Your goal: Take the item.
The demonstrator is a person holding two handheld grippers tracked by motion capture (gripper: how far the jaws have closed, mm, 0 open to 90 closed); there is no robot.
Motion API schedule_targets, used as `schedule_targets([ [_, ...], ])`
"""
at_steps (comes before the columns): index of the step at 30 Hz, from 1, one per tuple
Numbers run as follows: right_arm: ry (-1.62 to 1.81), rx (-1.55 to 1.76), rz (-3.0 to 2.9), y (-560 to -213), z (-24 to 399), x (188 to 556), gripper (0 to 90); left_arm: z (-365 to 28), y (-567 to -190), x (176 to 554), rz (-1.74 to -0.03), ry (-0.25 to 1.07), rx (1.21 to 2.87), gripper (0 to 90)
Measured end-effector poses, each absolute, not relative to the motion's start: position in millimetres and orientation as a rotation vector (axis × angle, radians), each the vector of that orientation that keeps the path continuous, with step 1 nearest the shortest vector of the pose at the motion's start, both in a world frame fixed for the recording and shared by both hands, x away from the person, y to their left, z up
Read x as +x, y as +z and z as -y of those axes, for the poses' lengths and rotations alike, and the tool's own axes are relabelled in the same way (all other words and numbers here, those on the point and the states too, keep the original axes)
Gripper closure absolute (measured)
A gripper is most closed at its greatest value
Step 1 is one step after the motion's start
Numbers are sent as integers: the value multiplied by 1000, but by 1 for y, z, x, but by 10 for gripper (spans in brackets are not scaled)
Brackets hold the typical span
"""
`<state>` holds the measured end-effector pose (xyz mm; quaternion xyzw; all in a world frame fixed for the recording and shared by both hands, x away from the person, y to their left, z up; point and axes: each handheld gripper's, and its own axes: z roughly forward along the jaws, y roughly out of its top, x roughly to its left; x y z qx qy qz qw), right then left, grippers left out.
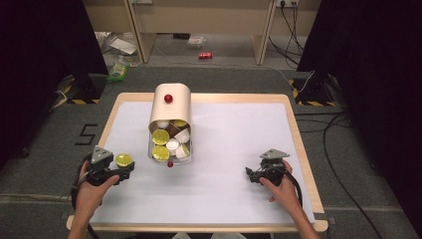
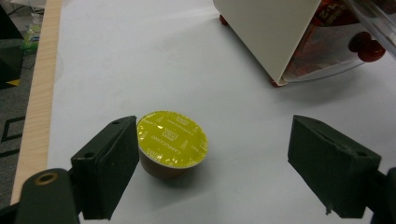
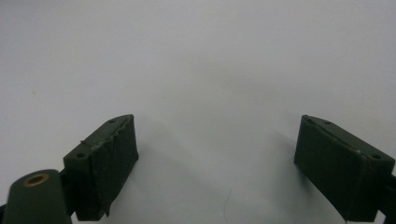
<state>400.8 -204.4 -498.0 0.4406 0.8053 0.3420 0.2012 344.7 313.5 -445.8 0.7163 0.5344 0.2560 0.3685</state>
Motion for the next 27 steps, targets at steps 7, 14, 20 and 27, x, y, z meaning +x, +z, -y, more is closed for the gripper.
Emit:
schedule_targets([
  [7,956,1232,-2250,-498,204,401,136,-318,-446,329,-1369,670,1832,165],
  [14,956,1232,-2250,-498,204,401,136,-317,-454,316,-1368,647,1832,165],
  [20,955,1235,-2249,-498,204,401,136,-310,-462,310,-1361,634,1854,165],
  [27,956,1235,-2249,-498,204,401,136,-306,-473,303,-1365,634,1849,164],
])
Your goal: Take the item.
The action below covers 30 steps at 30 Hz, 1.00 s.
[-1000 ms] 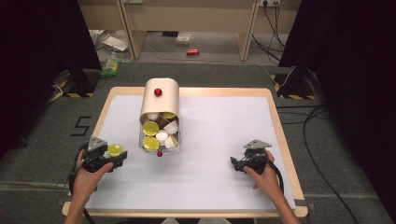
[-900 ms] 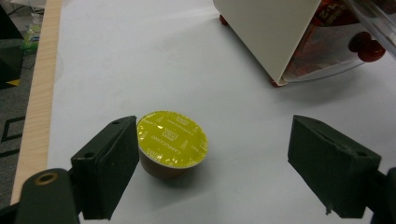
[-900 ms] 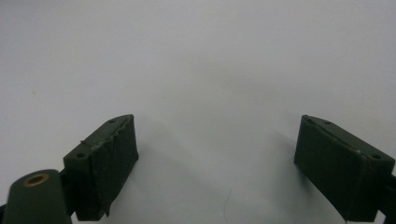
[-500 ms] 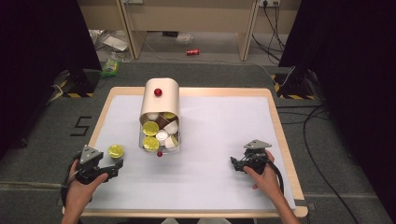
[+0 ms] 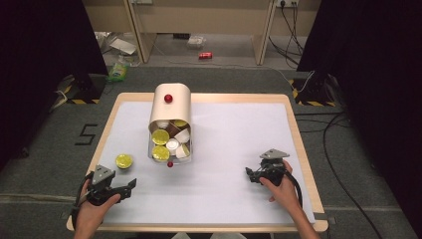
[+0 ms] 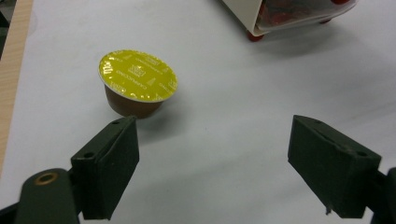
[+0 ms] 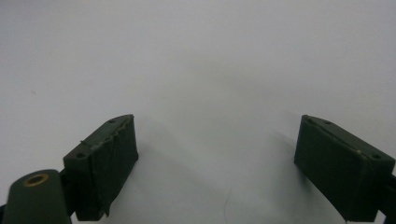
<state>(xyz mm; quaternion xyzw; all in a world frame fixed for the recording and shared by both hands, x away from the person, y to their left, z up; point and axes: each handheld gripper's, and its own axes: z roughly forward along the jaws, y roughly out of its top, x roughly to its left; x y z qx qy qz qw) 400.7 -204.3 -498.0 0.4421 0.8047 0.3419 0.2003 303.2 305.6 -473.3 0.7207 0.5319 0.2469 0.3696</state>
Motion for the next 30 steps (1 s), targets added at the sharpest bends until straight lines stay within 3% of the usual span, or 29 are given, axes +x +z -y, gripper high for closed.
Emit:
schedule_targets([
  [30,956,1233,-2250,-498,204,401,136,-297,-508,294,-1351,626,1896,146],
])
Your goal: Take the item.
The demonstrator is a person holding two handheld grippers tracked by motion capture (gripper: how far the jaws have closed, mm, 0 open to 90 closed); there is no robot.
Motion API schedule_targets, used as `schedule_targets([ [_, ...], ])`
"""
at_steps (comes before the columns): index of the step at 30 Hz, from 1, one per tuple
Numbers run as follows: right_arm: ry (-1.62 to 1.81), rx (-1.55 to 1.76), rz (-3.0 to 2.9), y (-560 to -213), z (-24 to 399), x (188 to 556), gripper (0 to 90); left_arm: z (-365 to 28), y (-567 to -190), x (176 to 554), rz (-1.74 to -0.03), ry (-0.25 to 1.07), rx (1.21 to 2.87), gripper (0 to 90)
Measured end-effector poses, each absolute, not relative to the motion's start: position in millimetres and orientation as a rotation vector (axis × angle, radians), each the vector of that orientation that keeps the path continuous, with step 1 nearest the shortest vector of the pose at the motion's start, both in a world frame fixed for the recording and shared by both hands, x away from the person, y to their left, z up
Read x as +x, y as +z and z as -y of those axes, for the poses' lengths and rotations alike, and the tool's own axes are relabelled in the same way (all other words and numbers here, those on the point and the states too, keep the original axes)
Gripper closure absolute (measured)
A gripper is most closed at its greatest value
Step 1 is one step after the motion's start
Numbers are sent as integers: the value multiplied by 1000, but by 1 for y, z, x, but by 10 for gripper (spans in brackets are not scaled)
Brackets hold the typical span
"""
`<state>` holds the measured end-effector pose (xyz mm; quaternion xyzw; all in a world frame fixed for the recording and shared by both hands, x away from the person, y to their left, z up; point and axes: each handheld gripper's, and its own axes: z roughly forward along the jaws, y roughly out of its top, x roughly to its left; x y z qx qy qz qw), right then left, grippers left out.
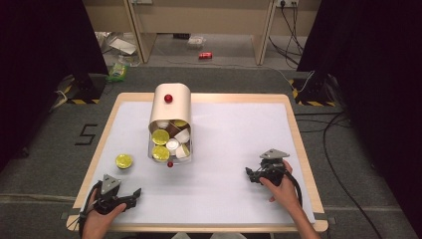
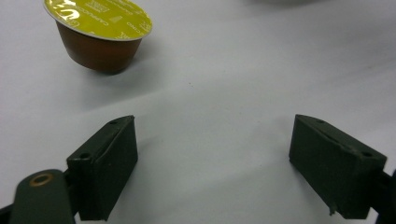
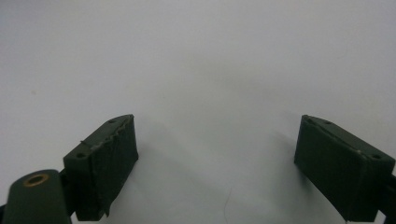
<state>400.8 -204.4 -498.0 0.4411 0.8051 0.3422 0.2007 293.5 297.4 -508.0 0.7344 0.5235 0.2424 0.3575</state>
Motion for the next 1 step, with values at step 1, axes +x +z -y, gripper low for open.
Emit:
schedule_targets([
  [1,956,1233,-2249,-498,204,401,136,-298,-508,293,-1348,626,1893,144],
])
